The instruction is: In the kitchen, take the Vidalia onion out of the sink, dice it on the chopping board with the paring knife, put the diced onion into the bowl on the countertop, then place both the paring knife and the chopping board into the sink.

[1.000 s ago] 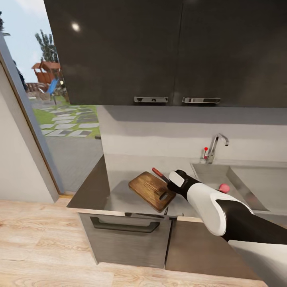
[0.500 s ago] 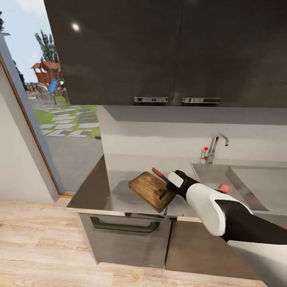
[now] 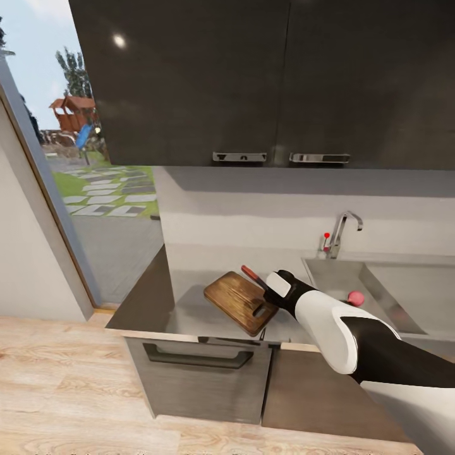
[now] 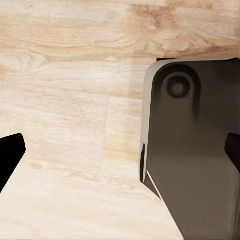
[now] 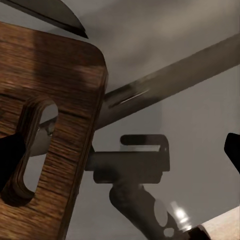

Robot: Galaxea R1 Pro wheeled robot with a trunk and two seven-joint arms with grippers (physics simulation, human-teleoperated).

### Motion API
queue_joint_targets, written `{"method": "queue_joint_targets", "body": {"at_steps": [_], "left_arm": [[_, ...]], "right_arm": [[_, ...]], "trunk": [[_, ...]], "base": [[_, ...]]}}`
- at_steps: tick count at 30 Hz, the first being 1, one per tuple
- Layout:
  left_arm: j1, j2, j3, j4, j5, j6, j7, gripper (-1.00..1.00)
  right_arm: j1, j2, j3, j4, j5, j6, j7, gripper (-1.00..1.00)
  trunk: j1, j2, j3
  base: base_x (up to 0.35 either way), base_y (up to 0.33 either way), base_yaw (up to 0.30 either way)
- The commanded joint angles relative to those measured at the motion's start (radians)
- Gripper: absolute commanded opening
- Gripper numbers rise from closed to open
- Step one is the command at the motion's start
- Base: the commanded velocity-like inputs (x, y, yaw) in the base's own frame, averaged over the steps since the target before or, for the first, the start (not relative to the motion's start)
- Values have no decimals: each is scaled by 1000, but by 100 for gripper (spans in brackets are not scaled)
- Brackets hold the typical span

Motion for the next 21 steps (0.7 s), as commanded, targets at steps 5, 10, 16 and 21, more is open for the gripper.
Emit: {"method": "queue_joint_targets", "body": {"at_steps": [5, 10, 16, 21], "left_arm": [[-1, 0, 0, 2, 1, -5, 1, 100], [-1, 0, 0, 2, 1, -5, 1, 100], [0, 0, 0, 2, 1, -5, 1, 100], [-1, 0, 0, 2, 1, -5, 1, 100]], "right_arm": [[0, 0, -8, -2, 8, 8, -3, 100], [0, 0, -8, -2, 8, 8, -2, 100], [0, 0, -8, -2, 8, 8, 0, 100], [0, 0, -8, -2, 8, 8, 0, 100]], "trunk": [[1, -2, -9], [1, -2, -16], [1, -2, -25], [1, -2, -31]], "base": [[0, 0, 0], [0, 0, 0], [0, 0, 0], [0, 97, 0]]}}
